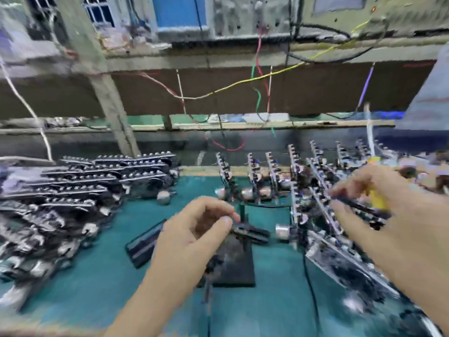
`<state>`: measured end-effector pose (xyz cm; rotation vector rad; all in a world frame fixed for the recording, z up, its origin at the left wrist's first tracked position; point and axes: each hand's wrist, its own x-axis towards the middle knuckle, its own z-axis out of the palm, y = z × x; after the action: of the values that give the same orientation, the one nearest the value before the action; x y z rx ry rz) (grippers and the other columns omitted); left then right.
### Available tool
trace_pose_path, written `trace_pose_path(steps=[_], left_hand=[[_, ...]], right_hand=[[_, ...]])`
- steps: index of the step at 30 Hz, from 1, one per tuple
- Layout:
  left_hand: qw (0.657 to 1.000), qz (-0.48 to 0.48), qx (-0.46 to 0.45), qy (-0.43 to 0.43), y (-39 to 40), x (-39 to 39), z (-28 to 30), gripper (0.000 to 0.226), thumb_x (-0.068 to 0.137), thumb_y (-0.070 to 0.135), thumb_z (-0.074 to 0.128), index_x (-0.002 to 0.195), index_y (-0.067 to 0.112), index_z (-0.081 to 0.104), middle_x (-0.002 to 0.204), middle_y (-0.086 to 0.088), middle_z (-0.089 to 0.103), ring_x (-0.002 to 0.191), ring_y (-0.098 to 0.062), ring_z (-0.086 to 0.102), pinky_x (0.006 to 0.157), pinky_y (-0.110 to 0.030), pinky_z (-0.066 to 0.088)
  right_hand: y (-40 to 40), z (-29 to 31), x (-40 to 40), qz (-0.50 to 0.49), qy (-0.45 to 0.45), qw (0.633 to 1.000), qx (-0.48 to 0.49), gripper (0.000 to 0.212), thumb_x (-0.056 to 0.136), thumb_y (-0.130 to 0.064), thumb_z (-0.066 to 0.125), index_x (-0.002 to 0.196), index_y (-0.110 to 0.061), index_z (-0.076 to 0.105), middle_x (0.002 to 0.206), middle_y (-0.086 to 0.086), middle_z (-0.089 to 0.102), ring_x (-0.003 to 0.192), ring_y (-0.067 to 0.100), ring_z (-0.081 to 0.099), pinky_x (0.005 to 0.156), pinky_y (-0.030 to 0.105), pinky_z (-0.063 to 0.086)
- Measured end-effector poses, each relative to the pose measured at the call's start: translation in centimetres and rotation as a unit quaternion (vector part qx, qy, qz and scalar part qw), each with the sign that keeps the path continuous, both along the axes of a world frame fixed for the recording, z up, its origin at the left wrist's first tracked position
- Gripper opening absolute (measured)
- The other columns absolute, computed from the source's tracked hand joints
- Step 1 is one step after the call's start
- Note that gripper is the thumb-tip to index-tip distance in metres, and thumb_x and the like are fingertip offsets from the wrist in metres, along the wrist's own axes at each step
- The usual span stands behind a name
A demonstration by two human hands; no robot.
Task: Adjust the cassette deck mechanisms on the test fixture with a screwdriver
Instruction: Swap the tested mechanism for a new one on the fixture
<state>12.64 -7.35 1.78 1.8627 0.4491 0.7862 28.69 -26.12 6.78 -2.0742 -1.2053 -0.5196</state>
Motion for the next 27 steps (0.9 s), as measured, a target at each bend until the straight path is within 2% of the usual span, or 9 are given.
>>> trace_pose_path(steps=[2,5,10,12,14,16,20,23,27], left_hand=[[0.998,0.051,0.022,0.017,3.2,-2.2,-0.1,0.012,0.086,0.029,0.063,0.093,0.036,0.070,0.096,0.011,0.076,0.089,-0.009,0.070,0.082,-0.025,0.053],[0.977,0.155,0.119,0.089,9.5,-4.4,-0.6,0.012,0.093,0.023,0.066,0.094,0.034,0.070,0.094,0.016,0.074,0.088,-0.005,0.067,0.081,-0.022,0.051],[0.884,0.259,0.274,0.276,19.1,-2.4,-0.1,0.031,0.095,0.012,0.060,0.123,0.022,0.067,0.121,-0.004,0.066,0.103,-0.025,0.060,0.089,-0.038,0.049],[0.852,0.284,0.315,0.307,21.3,-1.3,-0.1,0.042,0.091,0.003,0.061,0.129,0.022,0.064,0.126,-0.009,0.064,0.112,-0.033,0.060,0.088,-0.045,0.051],[0.817,0.287,0.346,0.362,22.5,-0.6,-0.7,0.049,0.087,0.000,0.061,0.129,0.025,0.063,0.123,-0.010,0.064,0.110,-0.036,0.061,0.081,-0.044,0.050],[0.801,0.266,0.352,0.404,23.0,-0.5,-1.8,0.049,0.088,0.003,0.060,0.131,0.027,0.059,0.123,-0.009,0.063,0.112,-0.035,0.060,0.084,-0.043,0.049],[0.831,0.242,0.373,0.334,23.3,-1.5,-2.9,0.043,0.087,0.002,0.061,0.123,0.026,0.061,0.118,-0.004,0.063,0.113,-0.031,0.052,0.088,-0.046,0.049],[0.859,0.181,0.399,0.266,22.2,-2.1,-2.3,0.043,0.086,-0.003,0.058,0.118,0.025,0.066,0.117,0.001,0.060,0.114,-0.027,0.046,0.086,-0.047,0.049],[0.847,0.078,0.486,0.201,19.6,-2.4,0.5,0.044,0.087,-0.011,0.052,0.117,0.015,0.071,0.115,-0.004,0.063,0.108,-0.030,0.044,0.088,-0.046,0.044]], right_hand=[[3.2,-0.7,-2.0,0.086,0.023,0.995,-0.040,0.024,0.083,-0.021,0.074,0.084,-0.032,0.052,0.074,-0.014,0.062,0.075,0.000,0.053,0.066,0.016,0.043],[9.5,-1.9,-4.3,0.171,0.112,0.970,-0.131,0.014,0.085,-0.039,0.063,0.089,-0.034,0.050,0.085,-0.018,0.066,0.078,0.006,0.059,0.070,0.028,0.049],[18.1,-2.4,-5.6,0.224,0.091,0.961,-0.138,0.013,0.091,-0.028,0.066,0.089,-0.029,0.053,0.081,-0.010,0.065,0.071,0.006,0.055,0.074,0.038,0.048],[21.9,-2.6,-5.9,0.233,0.070,0.959,-0.143,0.013,0.092,-0.027,0.064,0.096,-0.026,0.052,0.085,-0.005,0.064,0.067,0.012,0.049,0.069,0.040,0.047],[25.6,-3.0,-5.7,0.222,0.062,0.960,-0.160,0.018,0.093,-0.021,0.064,0.102,-0.021,0.048,0.081,-0.001,0.059,0.062,0.017,0.045,0.062,0.039,0.042],[28.8,-3.7,-5.3,0.201,0.077,0.957,-0.195,0.024,0.094,-0.016,0.064,0.105,-0.019,0.042,0.073,-0.003,0.050,0.058,0.013,0.041,0.053,0.036,0.032],[32.1,-5.5,-4.7,0.189,0.094,0.940,-0.266,0.036,0.092,-0.020,0.068,0.105,-0.020,0.035,0.076,-0.005,0.046,0.063,0.009,0.043,0.052,0.033,0.029],[31.6,-6.0,-3.7,0.179,0.080,0.948,-0.252,0.040,0.091,-0.019,0.071,0.104,-0.020,0.033,0.082,-0.002,0.057,0.064,0.014,0.051,0.052,0.034,0.035],[28.7,-4.5,-2.5,0.179,0.113,0.945,-0.251,0.053,0.081,-0.029,0.083,0.101,-0.021,0.035,0.102,-0.004,0.067,0.083,0.018,0.062,0.063,0.035,0.046]])
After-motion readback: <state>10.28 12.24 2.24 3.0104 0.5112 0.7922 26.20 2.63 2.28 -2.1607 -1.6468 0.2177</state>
